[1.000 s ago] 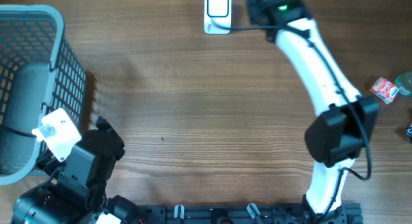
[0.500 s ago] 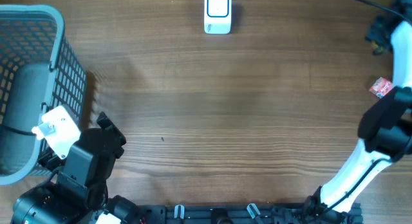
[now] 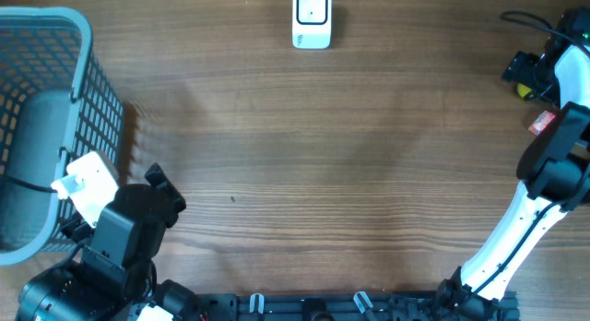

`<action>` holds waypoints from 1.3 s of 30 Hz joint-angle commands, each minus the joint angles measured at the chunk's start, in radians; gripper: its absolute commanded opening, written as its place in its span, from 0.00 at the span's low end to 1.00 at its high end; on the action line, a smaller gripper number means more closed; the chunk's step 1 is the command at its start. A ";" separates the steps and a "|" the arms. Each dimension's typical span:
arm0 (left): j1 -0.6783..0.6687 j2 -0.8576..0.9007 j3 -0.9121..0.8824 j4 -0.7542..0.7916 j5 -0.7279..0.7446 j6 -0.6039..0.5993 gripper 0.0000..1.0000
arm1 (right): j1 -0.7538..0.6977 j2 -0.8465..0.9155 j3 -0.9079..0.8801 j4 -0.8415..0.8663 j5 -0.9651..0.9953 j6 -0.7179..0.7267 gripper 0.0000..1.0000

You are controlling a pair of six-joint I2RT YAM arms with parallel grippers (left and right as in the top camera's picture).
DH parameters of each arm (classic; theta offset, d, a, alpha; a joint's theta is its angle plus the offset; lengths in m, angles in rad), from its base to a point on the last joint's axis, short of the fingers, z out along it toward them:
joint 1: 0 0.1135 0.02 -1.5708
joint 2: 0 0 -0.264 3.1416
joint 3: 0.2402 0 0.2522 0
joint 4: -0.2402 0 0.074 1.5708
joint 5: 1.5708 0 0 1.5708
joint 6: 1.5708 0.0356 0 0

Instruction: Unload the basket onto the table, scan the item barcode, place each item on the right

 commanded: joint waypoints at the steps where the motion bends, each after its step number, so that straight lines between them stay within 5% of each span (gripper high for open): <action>1: 0.006 -0.002 -0.004 -0.033 0.008 -0.010 1.00 | -0.024 -0.022 0.002 -0.023 0.010 -0.014 1.00; 9: 0.005 -0.003 -0.004 -0.046 -0.034 -0.009 1.00 | -0.003 -0.388 0.002 -0.043 -0.110 0.012 1.00; 18: -0.069 -0.157 -0.004 0.119 -0.193 0.091 1.00 | 0.302 -1.072 -0.002 -0.192 -0.167 -0.093 1.00; 24: -0.121 -0.237 -0.004 0.662 -0.212 0.742 1.00 | 0.420 -1.441 -0.162 -0.195 -0.167 -0.143 1.00; 29: -0.114 -0.122 -0.004 0.964 -0.208 1.073 1.00 | 0.420 -1.589 -0.248 -0.214 -0.185 -0.153 1.00; 34: -0.022 0.011 -0.004 1.458 -0.108 1.380 1.00 | 0.420 -1.648 -0.248 -0.225 -0.170 -0.171 1.00; 36: 0.036 0.053 -0.004 1.522 -0.082 1.475 1.00 | 0.420 -1.648 -0.248 -0.247 -0.171 -0.168 1.00; 39: 0.135 0.054 -0.004 1.261 -0.035 1.440 1.00 | 0.420 -1.651 -0.245 -0.257 -0.170 -0.169 1.00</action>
